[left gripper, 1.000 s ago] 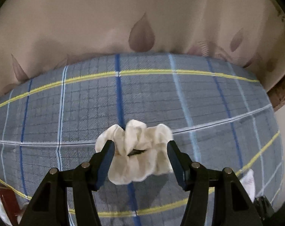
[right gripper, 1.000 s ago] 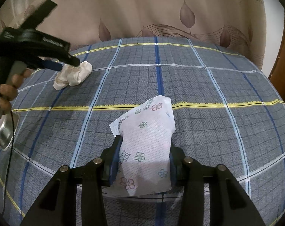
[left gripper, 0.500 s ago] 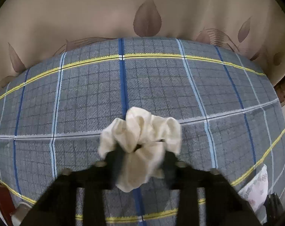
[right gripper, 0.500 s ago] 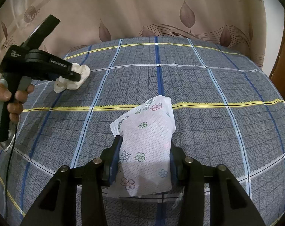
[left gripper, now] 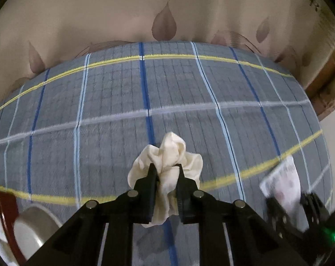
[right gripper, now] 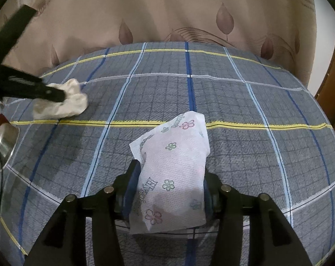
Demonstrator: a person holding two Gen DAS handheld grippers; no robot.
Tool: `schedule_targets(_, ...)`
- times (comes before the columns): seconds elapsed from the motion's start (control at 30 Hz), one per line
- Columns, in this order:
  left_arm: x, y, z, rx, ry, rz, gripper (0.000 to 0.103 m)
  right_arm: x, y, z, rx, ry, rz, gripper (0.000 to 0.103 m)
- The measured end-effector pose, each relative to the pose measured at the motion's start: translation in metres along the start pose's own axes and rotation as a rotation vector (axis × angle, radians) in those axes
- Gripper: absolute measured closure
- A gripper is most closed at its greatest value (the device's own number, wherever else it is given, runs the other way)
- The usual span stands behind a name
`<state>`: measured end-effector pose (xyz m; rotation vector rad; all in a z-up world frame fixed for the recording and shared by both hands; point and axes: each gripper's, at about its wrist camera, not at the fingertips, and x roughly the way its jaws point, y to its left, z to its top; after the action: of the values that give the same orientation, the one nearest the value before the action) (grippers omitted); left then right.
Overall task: Organize soft objects
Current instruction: 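Carry the cream cloth with the left tool into the tray and release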
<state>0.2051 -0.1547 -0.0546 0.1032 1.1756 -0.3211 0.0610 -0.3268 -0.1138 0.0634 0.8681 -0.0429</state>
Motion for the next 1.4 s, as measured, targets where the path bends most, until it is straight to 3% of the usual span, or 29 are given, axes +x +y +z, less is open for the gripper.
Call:
schedule_targets(0.5,-0.057,0.018,-0.065,0.022,-0.012,-0.051,0.094,-0.001,0.005,0.001,-0.023,0.001,-0.027,0.056)
schedule_targets(0.93,-0.076,0.024,-0.078,0.017,-0.004,-0.108,0.099,-0.001,0.006,0.0,-0.025,0.001,-0.031,0.056)
schedule_targets(1.13,-0.065,0.018,-0.089,0.059,0.008,-0.085,0.098,-0.001,0.006,0.0,-0.024,0.001,-0.03,0.056)
schedule_targets(1.23,-0.052,0.014,-0.099,0.074,0.033,-0.035,0.093,-0.001,0.006,0.0,-0.024,0.001,-0.031,0.056)
schedule_targets(1.3,-0.043,0.014,-0.103,0.084,0.057,-0.006,0.078,-0.001,0.006,0.0,-0.024,0.001,-0.031,0.056)
schedule_targets(1.33,-0.04,0.015,-0.104,0.081,0.058,-0.002,0.061,-0.001,0.006,0.0,-0.024,0.001,-0.031,0.056)
schedule_targets(1.37,-0.038,0.016,-0.106,0.08,0.06,-0.011,0.051,-0.001,0.006,0.0,-0.024,0.001,-0.031,0.056)
schedule_targets(1.4,-0.036,0.017,-0.107,0.075,0.059,-0.012,0.05,-0.001,0.006,0.0,-0.024,0.001,-0.031,0.056)
